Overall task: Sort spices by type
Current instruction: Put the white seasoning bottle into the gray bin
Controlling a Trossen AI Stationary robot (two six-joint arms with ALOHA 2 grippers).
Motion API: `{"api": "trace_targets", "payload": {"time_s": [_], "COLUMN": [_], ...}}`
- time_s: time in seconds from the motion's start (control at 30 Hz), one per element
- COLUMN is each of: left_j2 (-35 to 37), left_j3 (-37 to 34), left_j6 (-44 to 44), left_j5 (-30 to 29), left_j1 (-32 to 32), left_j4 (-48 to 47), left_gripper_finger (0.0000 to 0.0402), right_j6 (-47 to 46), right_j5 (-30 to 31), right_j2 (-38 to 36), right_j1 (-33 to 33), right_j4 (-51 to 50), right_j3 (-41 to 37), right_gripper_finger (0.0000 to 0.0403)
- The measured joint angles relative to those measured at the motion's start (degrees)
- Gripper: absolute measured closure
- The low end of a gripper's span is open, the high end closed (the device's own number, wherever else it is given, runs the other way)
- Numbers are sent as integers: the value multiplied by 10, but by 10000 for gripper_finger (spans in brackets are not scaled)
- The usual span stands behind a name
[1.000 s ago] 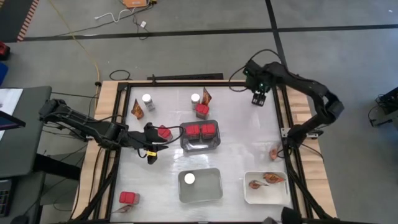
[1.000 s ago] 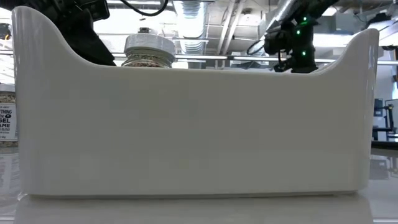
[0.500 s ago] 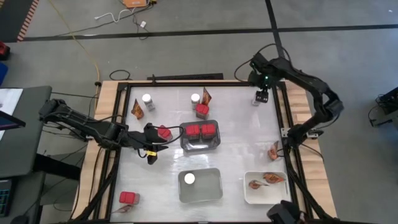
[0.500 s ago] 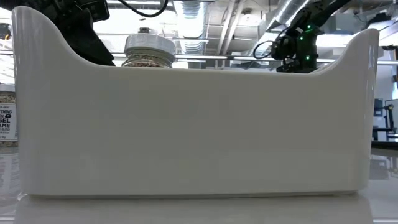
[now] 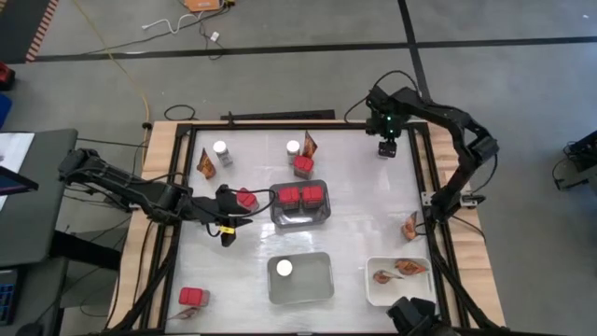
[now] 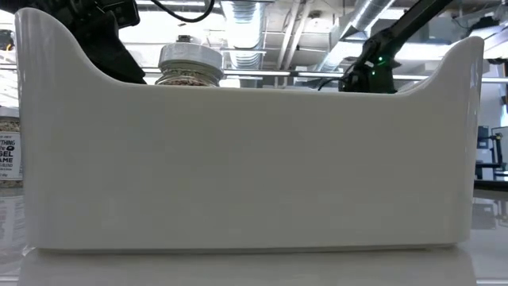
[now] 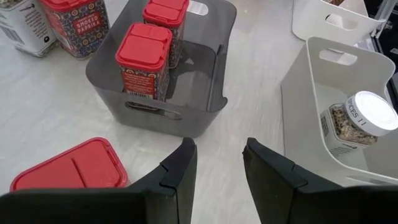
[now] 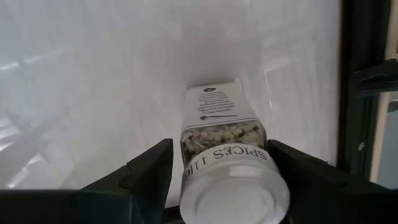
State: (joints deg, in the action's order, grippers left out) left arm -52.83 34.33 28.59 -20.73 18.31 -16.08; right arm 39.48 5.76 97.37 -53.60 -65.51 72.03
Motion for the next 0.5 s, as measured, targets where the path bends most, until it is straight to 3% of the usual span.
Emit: {"api": "trace_targets", "payload": {"time_s": [0.23,0.5], "left_j2": [0,0], "left_j3": [0,0], "left_j6": [-8,-8], "left_j5": [0,0], "left_j1": [0,0], "left_j4": [0,1], "left_gripper_finger": [275,275], "right_j6": [1,-33], "right_j5": [4,4], "right_j2": [15,6], "right_j1": [4,16], "right_j4": [-16,-21], "right_j3": [-3,-10], "right_gripper_finger": [183,183]}}
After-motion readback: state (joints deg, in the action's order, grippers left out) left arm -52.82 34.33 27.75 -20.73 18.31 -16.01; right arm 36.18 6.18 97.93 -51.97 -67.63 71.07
